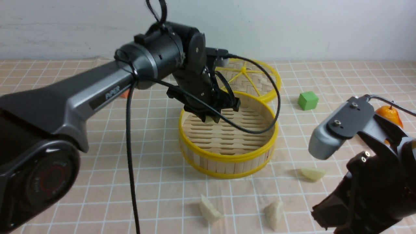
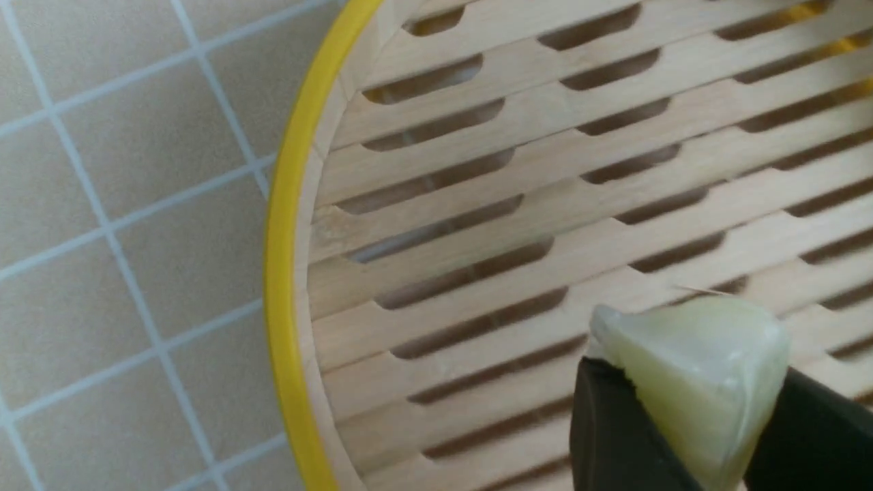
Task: Put the dumplings into the steamer on the table with the brown tablecloth.
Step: 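Place the dumpling into the bamboo steamer basket with the left gripper, then reach for and grasp a dumpling on the table with the left gripper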
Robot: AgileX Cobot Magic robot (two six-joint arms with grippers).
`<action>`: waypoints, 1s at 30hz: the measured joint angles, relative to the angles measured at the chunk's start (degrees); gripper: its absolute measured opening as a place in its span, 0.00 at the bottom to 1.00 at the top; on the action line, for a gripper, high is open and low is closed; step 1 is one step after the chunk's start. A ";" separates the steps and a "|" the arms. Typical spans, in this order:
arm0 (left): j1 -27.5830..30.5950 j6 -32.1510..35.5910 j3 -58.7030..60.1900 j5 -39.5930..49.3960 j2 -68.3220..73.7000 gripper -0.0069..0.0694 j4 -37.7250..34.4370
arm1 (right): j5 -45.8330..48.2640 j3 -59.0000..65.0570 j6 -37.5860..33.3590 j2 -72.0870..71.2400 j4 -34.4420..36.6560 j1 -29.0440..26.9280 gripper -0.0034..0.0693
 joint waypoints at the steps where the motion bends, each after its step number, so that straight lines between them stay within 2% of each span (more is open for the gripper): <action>1: 0.00 -0.64 0.00 -0.62 0.88 0.40 0.64 | -0.07 0.00 0.00 0.00 0.00 0.00 0.07; 8: 0.00 -2.25 0.00 -1.13 3.02 0.43 2.93 | -0.14 0.00 0.00 0.00 0.05 0.00 0.08; 9: 0.00 -2.25 0.00 -0.92 2.77 0.51 2.79 | -0.20 0.00 0.00 0.00 0.05 0.00 0.08; 10: 0.00 -2.25 0.00 -0.83 2.80 0.52 2.79 | -0.20 0.00 0.00 0.00 0.05 0.00 0.08; 12: 0.00 -2.27 0.00 1.22 1.71 0.64 1.84 | -0.43 -0.07 -0.05 0.04 -0.06 0.00 0.08; 17: 0.00 -2.00 -2.65 8.78 -2.45 0.76 1.22 | -0.25 -2.45 -0.05 1.26 -1.39 0.00 0.09; 19: 0.00 -1.35 -4.79 13.41 -5.72 0.76 1.22 | -0.25 -4.67 -0.05 2.43 -1.84 0.00 0.09; 24: 0.00 -0.75 -5.31 18.35 -12.94 0.73 1.22 | 0.04 -7.79 -0.05 3.06 -1.96 0.00 0.09; 27: -0.16 -0.29 -2.41 18.67 -16.10 0.71 -0.43 | 0.67 -8.45 -0.05 2.30 -2.09 0.00 0.09; 30: -1.78 0.02 7.46 18.72 -20.73 0.68 -1.27 | 2.57 -8.71 -0.05 -1.15 -2.83 0.00 0.09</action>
